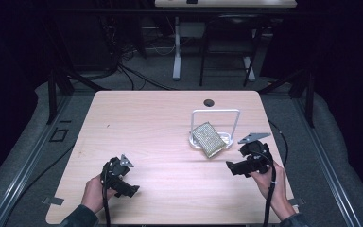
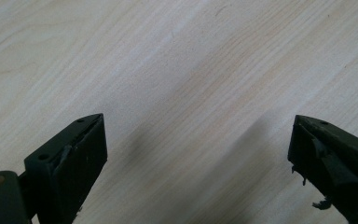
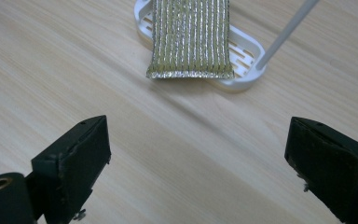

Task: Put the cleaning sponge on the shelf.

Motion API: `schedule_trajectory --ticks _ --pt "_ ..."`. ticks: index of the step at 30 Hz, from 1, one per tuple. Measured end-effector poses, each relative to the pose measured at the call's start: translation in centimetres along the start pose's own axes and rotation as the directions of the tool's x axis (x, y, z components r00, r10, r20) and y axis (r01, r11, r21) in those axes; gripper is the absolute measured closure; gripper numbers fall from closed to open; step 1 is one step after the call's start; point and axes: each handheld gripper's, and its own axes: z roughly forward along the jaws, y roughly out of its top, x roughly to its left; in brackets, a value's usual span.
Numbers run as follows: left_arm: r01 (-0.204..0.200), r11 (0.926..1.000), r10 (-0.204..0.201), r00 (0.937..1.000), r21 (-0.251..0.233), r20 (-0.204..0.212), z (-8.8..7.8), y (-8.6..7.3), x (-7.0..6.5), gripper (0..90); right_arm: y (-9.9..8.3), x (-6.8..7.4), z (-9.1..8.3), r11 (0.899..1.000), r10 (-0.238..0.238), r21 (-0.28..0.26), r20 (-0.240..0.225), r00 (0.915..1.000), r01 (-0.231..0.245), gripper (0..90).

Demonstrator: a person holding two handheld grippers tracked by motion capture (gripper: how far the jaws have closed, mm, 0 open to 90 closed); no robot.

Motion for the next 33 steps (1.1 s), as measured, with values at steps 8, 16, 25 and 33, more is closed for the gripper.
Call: schedule_trajectory --ticks 8,16,25,33 --pt "0.002 1.0 -0.002 1.0 0.006 0.002 0.1 0.0 -0.1 4.6 -3.1 -0.4 -1.5 1.0 0.018 -0.016 0.015 0.9997 -0.017 5.4" --pt "0.004 0.9999 -0.004 1.0 0.01 -0.002 0.2 0.0 0.0 4.6 -6.0 -1.1 -2.1 0.998 0.053 -0.022 0.027 0.9982 -0.053 5.7" --pt "0.02 0.9998 -0.02 0.9998 0.005 0.003 0.2 -0.1 0.3 6.0 -8.8 -1.9 -0.7 0.996 0.069 0.053 0.054 0.9962 -0.072 5.9" --pt "0.029 0.9996 -0.029 0.9996 -0.002 -0.003 0.2 0.1 0.3 11.8 -10.2 -2.6 0.6 0.99 0.064 0.121 0.077 0.995 -0.073 6.2"
